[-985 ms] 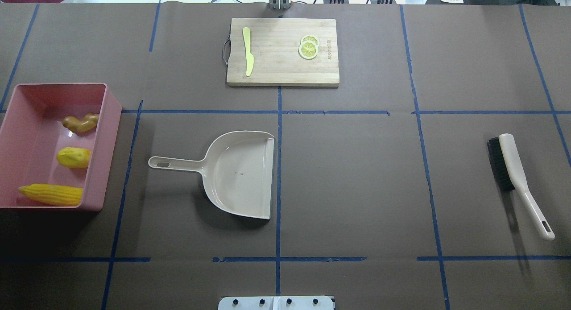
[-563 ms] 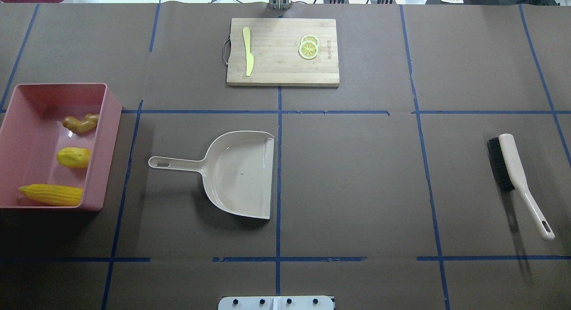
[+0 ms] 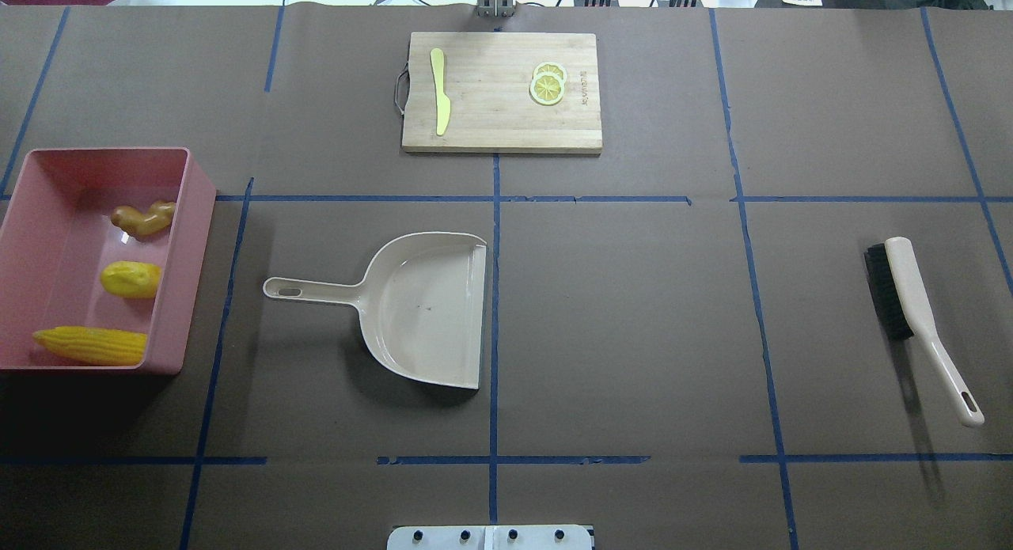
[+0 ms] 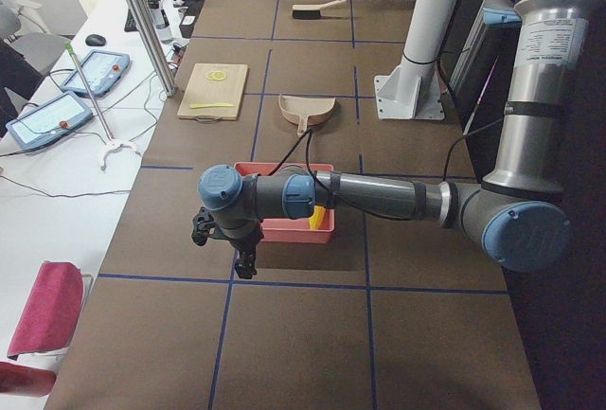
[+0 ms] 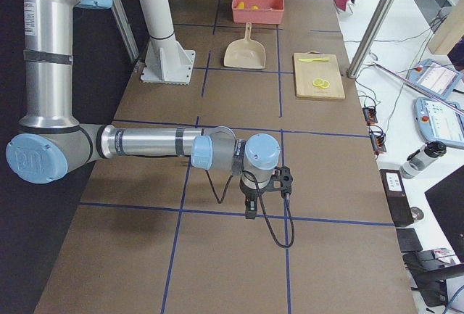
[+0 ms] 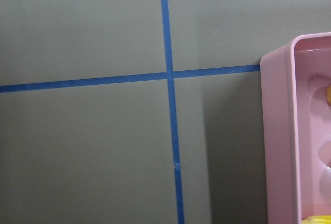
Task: Sweep and dump trash into bin
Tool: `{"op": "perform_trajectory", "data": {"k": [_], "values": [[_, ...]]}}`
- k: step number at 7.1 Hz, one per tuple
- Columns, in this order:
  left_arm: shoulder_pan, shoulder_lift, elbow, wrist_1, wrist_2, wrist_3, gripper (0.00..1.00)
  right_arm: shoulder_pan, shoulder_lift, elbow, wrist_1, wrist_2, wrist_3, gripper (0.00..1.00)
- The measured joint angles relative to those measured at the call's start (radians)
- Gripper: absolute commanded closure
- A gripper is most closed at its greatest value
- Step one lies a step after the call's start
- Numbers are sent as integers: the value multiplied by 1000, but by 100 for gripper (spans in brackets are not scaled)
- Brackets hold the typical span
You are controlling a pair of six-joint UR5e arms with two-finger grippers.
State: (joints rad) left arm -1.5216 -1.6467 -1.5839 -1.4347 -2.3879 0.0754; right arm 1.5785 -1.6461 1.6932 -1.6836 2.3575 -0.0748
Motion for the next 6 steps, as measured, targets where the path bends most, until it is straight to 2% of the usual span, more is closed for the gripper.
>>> {"op": "perform_trajectory", "data": {"k": [6], "values": [[-2, -3, 27, -32, 27, -7, 0, 3, -4, 1, 11, -2, 10, 0]]}}
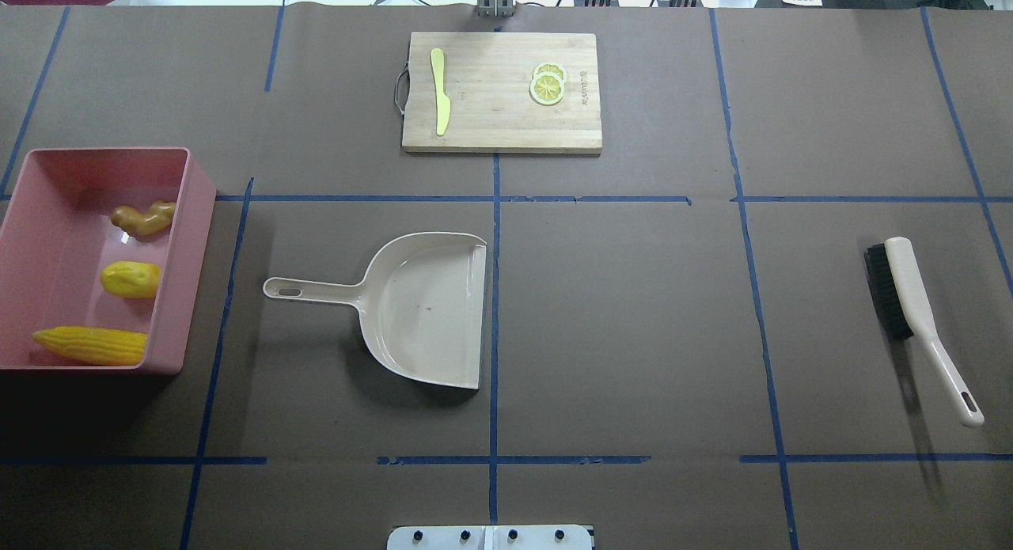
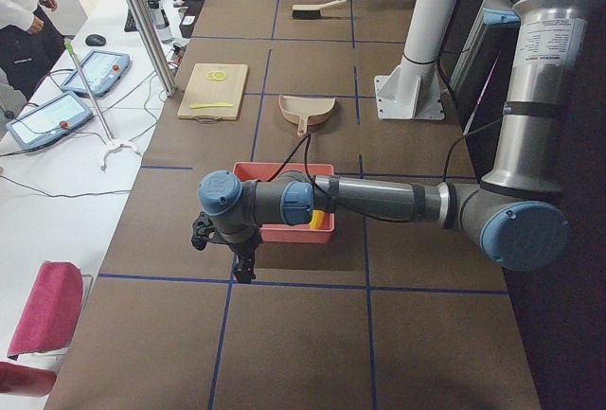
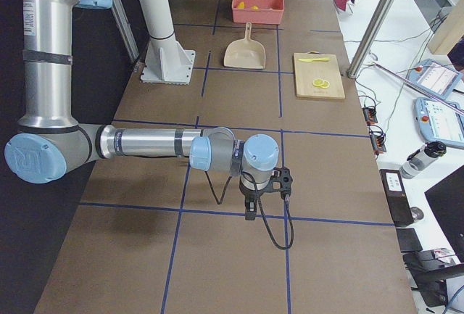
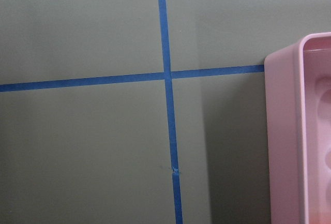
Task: Sweep and dump trash into bin
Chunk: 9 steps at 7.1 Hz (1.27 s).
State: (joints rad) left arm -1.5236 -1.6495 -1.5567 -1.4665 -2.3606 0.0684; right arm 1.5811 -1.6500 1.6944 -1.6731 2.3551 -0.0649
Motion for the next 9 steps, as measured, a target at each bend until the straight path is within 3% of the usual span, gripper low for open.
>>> {"op": "perform_trajectory", "data": {"k": [4, 9], "values": [[3, 6, -10, -80, 113, -9, 0, -1, 0, 4, 0, 5, -4, 0], [0, 14, -19, -110, 18, -1, 0, -11, 2, 5, 1, 12, 3, 0]]}}
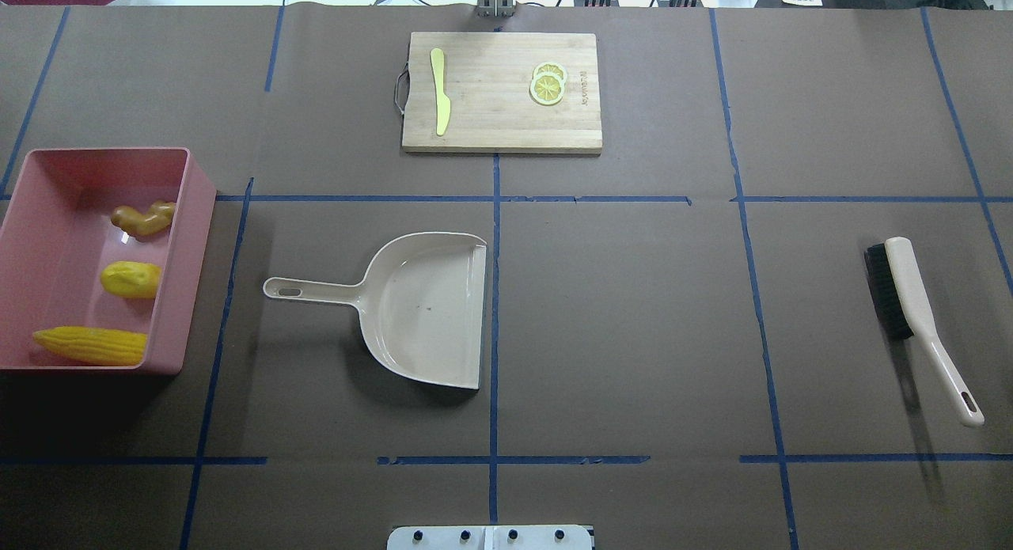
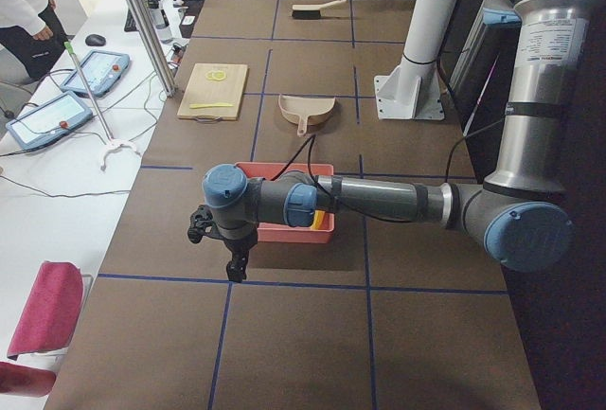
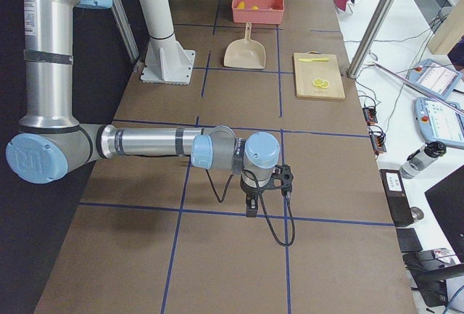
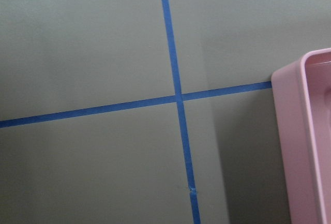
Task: Sweep and dump trash into bin
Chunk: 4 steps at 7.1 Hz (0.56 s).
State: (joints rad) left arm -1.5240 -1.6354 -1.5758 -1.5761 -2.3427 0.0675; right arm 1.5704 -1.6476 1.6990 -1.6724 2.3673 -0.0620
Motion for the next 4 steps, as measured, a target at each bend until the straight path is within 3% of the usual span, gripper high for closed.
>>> {"op": "perform_trajectory", "data": {"k": [4], "values": [[-11, -2, 0, 67, 0, 95, 0, -6, 0, -1, 0, -1, 2, 0]]}}
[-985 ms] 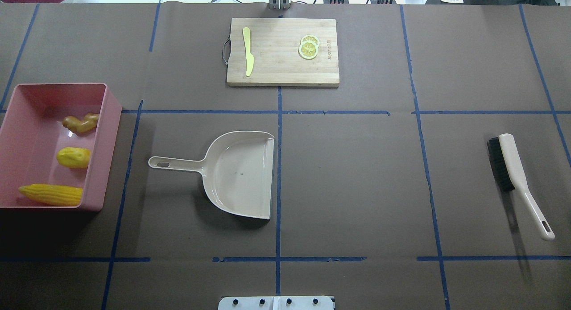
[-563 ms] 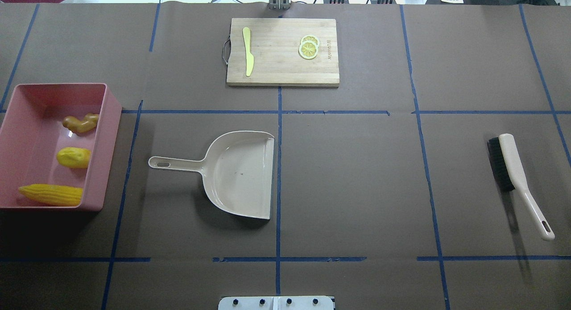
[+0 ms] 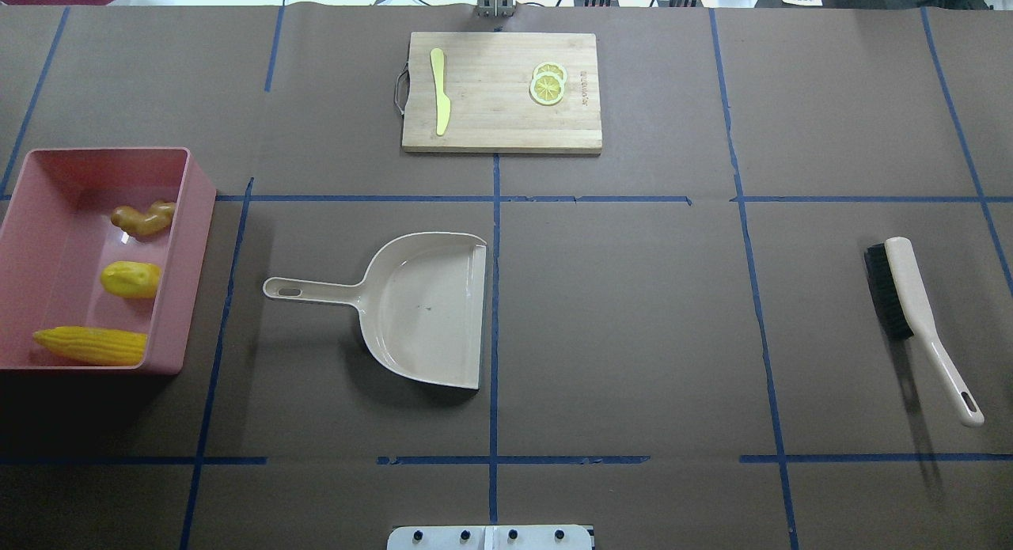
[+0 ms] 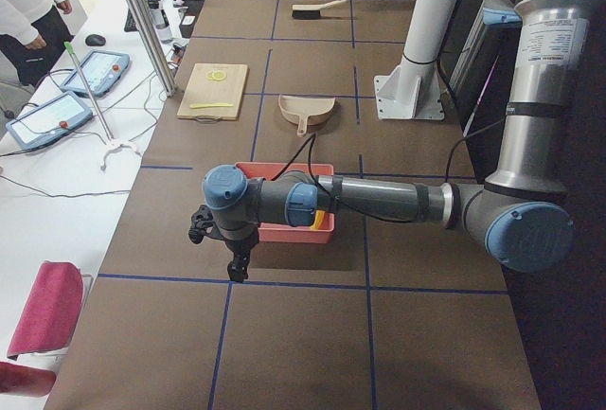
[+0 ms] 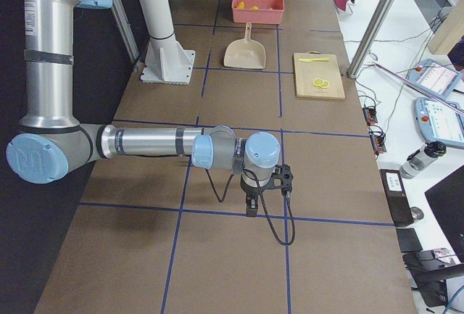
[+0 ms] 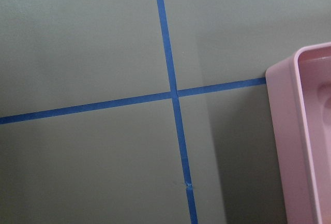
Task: Sweep and dump trash into bin
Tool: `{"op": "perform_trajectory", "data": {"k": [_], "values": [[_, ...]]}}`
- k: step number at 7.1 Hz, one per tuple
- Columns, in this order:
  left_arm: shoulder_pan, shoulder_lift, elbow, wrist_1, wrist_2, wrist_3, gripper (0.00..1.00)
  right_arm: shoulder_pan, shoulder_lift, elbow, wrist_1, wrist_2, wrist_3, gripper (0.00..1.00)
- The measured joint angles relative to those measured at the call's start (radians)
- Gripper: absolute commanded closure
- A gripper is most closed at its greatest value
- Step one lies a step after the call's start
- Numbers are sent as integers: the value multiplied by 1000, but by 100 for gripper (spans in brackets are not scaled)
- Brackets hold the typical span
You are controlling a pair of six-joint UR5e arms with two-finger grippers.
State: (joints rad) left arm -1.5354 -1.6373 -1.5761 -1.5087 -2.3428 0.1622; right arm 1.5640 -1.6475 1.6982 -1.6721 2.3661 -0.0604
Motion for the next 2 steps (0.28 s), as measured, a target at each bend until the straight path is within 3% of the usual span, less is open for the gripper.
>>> {"op": "perform_trajectory", "data": {"k": [2], "values": [[-6, -3, -5, 21, 3, 25, 0, -1, 0, 0, 0, 2, 0, 0]]}}
